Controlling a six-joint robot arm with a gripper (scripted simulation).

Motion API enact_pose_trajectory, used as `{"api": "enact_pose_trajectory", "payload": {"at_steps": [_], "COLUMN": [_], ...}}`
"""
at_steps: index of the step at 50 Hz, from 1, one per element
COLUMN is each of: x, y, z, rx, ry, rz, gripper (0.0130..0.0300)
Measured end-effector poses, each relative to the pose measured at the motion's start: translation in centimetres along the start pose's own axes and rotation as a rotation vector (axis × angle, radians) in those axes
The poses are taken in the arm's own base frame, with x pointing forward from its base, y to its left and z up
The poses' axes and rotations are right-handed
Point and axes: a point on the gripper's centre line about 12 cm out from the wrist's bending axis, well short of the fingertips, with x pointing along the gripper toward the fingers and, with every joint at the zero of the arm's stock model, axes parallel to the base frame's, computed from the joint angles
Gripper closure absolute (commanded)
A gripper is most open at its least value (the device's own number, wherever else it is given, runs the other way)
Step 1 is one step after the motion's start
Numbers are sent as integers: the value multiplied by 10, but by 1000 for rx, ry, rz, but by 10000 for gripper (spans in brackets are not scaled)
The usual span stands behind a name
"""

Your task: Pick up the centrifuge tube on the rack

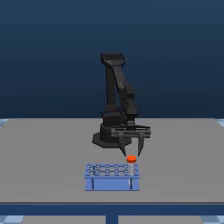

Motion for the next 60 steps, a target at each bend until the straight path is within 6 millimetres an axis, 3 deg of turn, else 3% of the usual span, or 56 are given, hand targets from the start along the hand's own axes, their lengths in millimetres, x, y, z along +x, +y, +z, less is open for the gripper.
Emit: {"api": "enact_pose_trajectory", "payload": {"at_steps": [32,54,55,60], "x": [12,14,14,14], "y": [0,0,0,0], "z": [-21,-25,-25,-24], "rx": [-3,7,8,9], "ry": [4,0,-1,-1], "rz": [2,-1,-1,-1], "gripper": [130,130,300,300]}}
